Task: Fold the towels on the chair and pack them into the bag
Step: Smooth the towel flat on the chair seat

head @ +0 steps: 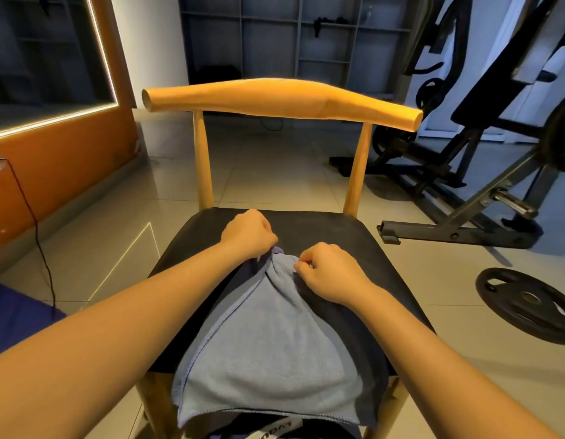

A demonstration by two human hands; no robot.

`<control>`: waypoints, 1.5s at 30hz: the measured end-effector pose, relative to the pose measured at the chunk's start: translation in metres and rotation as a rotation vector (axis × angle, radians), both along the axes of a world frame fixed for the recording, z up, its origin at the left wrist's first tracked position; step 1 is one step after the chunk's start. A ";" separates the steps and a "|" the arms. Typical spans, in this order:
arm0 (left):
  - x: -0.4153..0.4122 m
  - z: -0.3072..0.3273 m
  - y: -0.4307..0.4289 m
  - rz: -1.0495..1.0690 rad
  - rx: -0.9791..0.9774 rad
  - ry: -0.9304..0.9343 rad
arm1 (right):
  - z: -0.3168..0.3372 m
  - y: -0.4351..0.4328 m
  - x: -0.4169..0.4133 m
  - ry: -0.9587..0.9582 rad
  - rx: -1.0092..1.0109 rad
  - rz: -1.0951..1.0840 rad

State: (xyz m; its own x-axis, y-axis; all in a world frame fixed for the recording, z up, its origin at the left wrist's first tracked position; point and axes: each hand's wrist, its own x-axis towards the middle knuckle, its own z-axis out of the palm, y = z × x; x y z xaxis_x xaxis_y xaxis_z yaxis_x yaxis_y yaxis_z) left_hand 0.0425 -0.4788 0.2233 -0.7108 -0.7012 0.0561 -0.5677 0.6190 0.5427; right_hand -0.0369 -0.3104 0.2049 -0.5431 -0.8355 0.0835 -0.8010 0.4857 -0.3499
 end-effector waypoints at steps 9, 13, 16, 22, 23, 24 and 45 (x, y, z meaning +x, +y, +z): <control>0.009 0.002 0.009 -0.094 0.047 0.086 | 0.003 -0.024 -0.007 -0.172 -0.026 -0.133; -0.007 0.004 0.019 -0.098 -0.137 -0.168 | -0.002 -0.025 -0.007 -0.166 0.003 -0.130; -0.003 0.006 0.009 -0.017 0.028 -0.010 | 0.001 -0.022 -0.009 -0.188 -0.004 -0.081; 0.040 0.010 0.000 0.087 0.499 0.370 | 0.008 -0.016 0.000 -0.228 -0.081 0.015; 0.047 0.013 -0.001 0.107 0.540 0.415 | 0.011 -0.013 0.002 -0.189 -0.112 0.015; 0.052 0.015 -0.003 0.130 0.587 0.456 | 0.015 -0.009 0.004 -0.124 -0.141 0.015; 0.093 0.042 -0.022 0.142 1.233 0.860 | 0.043 0.021 -0.002 -0.565 -0.583 -0.177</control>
